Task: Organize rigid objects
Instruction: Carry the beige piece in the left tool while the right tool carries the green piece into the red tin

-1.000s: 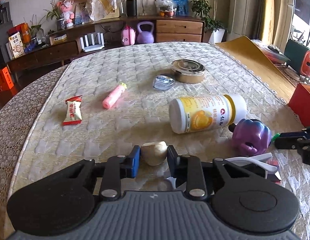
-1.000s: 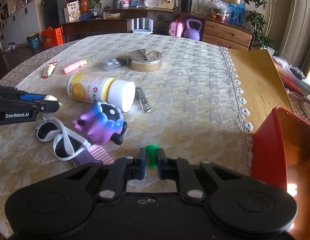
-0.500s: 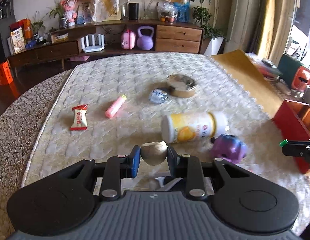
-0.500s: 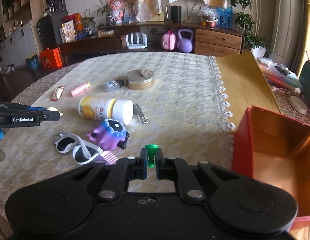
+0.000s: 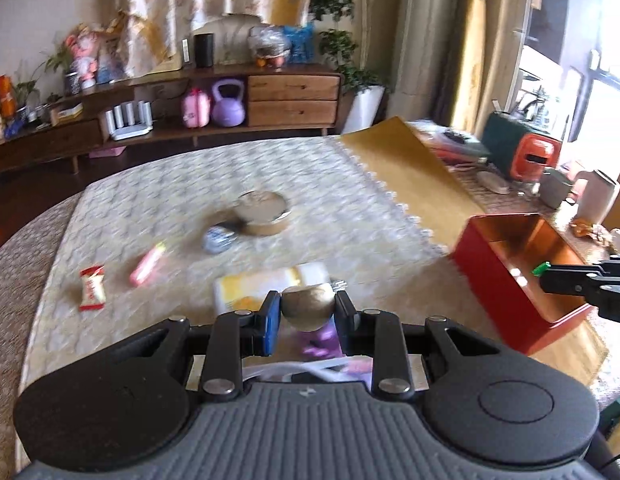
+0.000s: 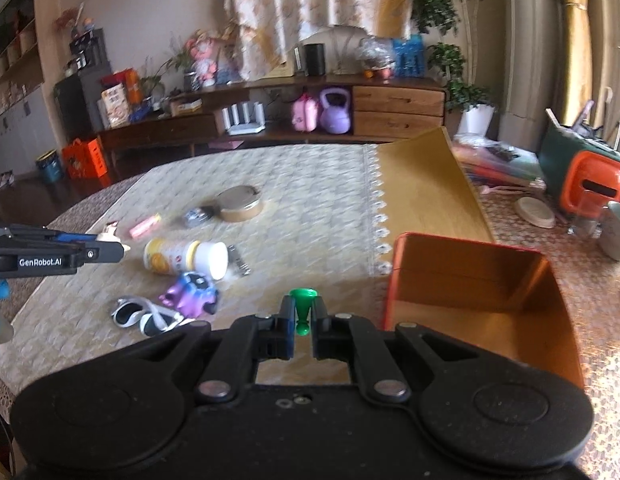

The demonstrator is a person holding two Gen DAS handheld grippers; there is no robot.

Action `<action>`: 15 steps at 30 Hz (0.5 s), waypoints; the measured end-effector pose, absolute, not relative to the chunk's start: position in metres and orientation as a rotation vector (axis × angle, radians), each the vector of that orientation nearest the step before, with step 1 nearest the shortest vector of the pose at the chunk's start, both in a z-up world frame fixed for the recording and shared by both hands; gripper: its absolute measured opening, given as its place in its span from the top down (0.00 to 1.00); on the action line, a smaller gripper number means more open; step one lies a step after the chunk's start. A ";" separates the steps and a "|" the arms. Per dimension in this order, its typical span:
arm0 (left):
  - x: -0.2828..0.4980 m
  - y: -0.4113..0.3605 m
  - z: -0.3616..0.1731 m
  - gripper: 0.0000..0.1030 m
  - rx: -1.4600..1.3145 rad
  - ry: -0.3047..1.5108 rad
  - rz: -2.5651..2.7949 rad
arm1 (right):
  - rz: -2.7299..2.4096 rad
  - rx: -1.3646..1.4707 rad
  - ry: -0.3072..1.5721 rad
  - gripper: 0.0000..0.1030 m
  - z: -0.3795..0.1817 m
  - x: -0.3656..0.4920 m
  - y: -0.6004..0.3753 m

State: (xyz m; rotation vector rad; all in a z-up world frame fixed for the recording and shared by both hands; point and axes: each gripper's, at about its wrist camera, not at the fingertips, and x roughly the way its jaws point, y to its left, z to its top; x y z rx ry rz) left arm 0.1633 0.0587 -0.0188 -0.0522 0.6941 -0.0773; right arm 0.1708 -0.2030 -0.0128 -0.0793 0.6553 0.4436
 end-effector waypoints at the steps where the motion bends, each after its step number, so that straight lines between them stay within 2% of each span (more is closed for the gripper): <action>1: 0.165 0.052 -0.017 0.73 -0.050 0.693 -0.090 | 0.435 -0.076 0.653 0.94 -0.012 0.171 -0.208; 15: 0.212 -0.056 -0.017 0.73 0.017 0.721 -0.255 | 0.313 -0.037 0.658 0.94 -0.015 0.185 -0.279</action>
